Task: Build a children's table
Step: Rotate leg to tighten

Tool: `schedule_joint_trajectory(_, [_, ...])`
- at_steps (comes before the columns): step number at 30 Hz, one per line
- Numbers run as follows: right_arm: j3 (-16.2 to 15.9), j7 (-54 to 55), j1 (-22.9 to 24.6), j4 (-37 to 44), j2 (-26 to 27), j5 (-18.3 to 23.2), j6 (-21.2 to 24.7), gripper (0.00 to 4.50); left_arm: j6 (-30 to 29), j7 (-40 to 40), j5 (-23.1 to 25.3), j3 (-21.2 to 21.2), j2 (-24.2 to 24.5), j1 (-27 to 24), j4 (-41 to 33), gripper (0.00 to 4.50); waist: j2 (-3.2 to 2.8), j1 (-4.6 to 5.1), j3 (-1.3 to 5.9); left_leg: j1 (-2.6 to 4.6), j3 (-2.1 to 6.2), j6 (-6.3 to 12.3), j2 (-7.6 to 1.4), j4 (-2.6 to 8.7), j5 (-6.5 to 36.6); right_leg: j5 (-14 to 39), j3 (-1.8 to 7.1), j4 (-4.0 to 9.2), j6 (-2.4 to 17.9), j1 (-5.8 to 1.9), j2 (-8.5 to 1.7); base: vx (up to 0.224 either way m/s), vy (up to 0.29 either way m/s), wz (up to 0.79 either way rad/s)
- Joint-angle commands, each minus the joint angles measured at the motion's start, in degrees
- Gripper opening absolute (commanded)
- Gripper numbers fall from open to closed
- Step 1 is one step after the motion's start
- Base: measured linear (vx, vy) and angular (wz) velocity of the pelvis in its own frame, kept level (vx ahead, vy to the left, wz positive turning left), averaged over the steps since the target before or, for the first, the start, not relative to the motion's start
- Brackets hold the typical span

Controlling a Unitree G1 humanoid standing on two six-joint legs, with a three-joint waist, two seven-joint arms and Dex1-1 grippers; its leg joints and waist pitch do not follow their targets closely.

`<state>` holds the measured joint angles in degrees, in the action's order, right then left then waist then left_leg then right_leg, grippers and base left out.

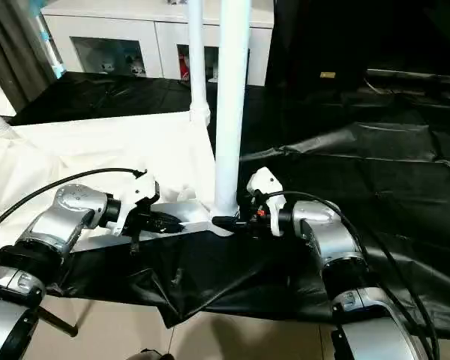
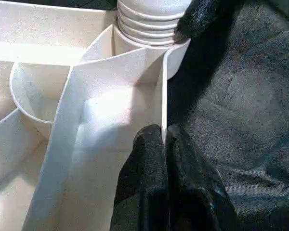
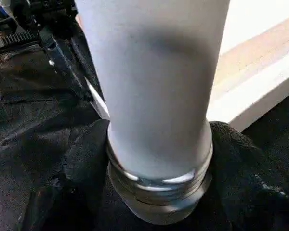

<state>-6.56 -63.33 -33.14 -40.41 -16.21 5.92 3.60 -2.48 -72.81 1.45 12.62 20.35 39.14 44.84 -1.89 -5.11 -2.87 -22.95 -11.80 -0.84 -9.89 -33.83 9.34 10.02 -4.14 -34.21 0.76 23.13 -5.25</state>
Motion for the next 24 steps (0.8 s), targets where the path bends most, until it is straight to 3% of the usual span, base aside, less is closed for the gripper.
schedule_joint_trajectory(1, [-1.0, 3.6, 0.3, -0.9, 2.8, -0.6, -0.4, 2.77, -0.6, 3.9, 0.3, 0.0, -1.7, 0.8, -0.4, 0.00, 0.35, -0.02, 3.94, 1.89, 1.76, 1.72, -3.98, 4.20, 14.0, 11.1, 2.64, 3.45, 14.3, -2.29, -4.15, 0.000, 0.000, 0.00])
schedule_joint_trajectory(4, [1.4, 18.4, -1.6, -6.9, 5.7, -3.0, -2.2, 2.76, -1.7, 11.3, 1.6, -0.8, -3.9, 2.6, 2.3, 0.00, 0.38, 0.42, 3.63, 2.17, 1.84, 0.30, -3.85, 4.41, 16.3, 14.8, 2.80, 3.92, 13.9, -1.72, -4.33, 0.000, 0.000, 0.00])
schedule_joint_trajectory(6, [3.6, 25.5, -2.5, -9.6, 8.0, -2.5, -1.6, 2.76, -2.0, 15.1, 1.6, -1.5, -5.9, 3.7, 4.0, 0.00, 0.55, 0.91, 3.47, 2.37, 2.17, -1.56, -3.62, 4.53, 19.4, 21.0, 2.81, 4.55, 11.9, -1.79, -4.47, 0.000, 0.000, 0.00])
schedule_joint_trajectory(7, [5.2, 30.5, -3.2, -11.3, 10.0, -1.8, -1.3, 2.76, -2.2, 18.0, 1.7, -1.9, -7.6, 4.6, 5.1, 0.00, 0.22, 0.96, 3.44, 2.48, 2.28, -1.79, -3.69, 4.63, 20.2, 21.7, 2.84, 4.77, 11.3, -1.73, -4.44, 0.000, 0.000, 0.00])
schedule_joint_trajectory(9, [6.8, 36.3, -4.1, -13.3, 12.5, -1.1, -1.1, 2.76, -2.5, 21.7, 1.8, -2.3, -9.8, 5.8, 6.4, 0.00, 0.33, 1.47, 3.44, 2.64, 2.28, -2.29, -3.64, 4.78, 21.3, 21.3, 2.86, 4.89, 11.2, -1.45, -4.20, 0.000, 0.000, 0.00])
schedule_joint_trajectory(12, [6.9, 41.1, -5.5, -15.3, 15.7, -1.5, -1.6, 2.76, -3.2, 26.1, 1.7, -2.9, -12.9, 7.1, 7.7, 0.00, 0.28, 1.57, 3.43, 2.75, 2.14, -1.84, -3.50, 4.69, 22.1, 21.0, 2.91, 5.15, 11.0, -1.29, -4.20, 0.000, 0.000, 0.00])
schedule_joint_trajectory(13, [6.6, 41.7, -5.8, -15.7, 16.5, -1.8, -1.8, 2.76, -3.2, 27.2, 1.6, -3.1, -13.7, 7.4, 8.0, 0.00, -0.06, 1.63, 3.43, 2.79, 2.17, -1.98, -3.44, 4.65, 22.3, 21.1, 2.94, 5.12, 11.0, -1.18, -4.22, 0.000, 0.000, 0.00])
schedule_joint_trajectory(15, [5.5, 42.5, -6.7, -16.8, 18.7, -2.9, -3.2, 2.76, -3.3, 28.7, 1.5, -3.1, -15.5, 8.1, 8.7, 0.00, 0.15, 1.72, 3.41, 2.61, 2.34, -1.91, -3.46, 4.79, 22.8, 22.0, 2.77, 5.26, 10.5, -1.44, -4.25, 0.000, 0.000, 0.00])
schedule_joint_trajectory(17, [5.0, 40.5, -7.1, -16.8, 19.8, -2.9, -4.5, 3.32, -2.8, 28.1, 1.4, -2.8, -16.3, 8.0, 8.7, 0.00, 0.12, 1.67, 3.35, 2.64, 2.35, -1.64, -3.48, 4.84, 23.4, 22.3, 2.79, 5.40, 10.3, -1.45, -4.26, 0.000, 0.000, 0.00])
schedule_joint_trajectory(18, [5.0, 39.4, -7.2, -16.8, 19.9, -2.8, -5.0, 3.32, -2.4, 27.7, 1.5, -2.7, -16.2, 7.9, 8.7, 0.00, 0.22, 1.68, 3.38, 2.54, 2.38, -1.43, -3.51, 4.90, 23.3, 21.9, 2.79, 5.33, 10.2, -1.54, -4.26, 0.000, 0.000, 0.00])
schedule_joint_trajectory(24, [4.0, 31.3, -6.4, -14.1, 16.3, -2.4, -6.2, 3.84, -0.9, 20.7, 1.3, -1.4, -13.3, 5.8, 6.5, 0.00, 0.04, 1.61, 3.52, 2.00, 2.32, -0.12, -3.50, 4.89, 21.2, 18.5, 2.79, 4.93, 11.1, -2.12, -4.30, 0.000, 0.000, 0.00])
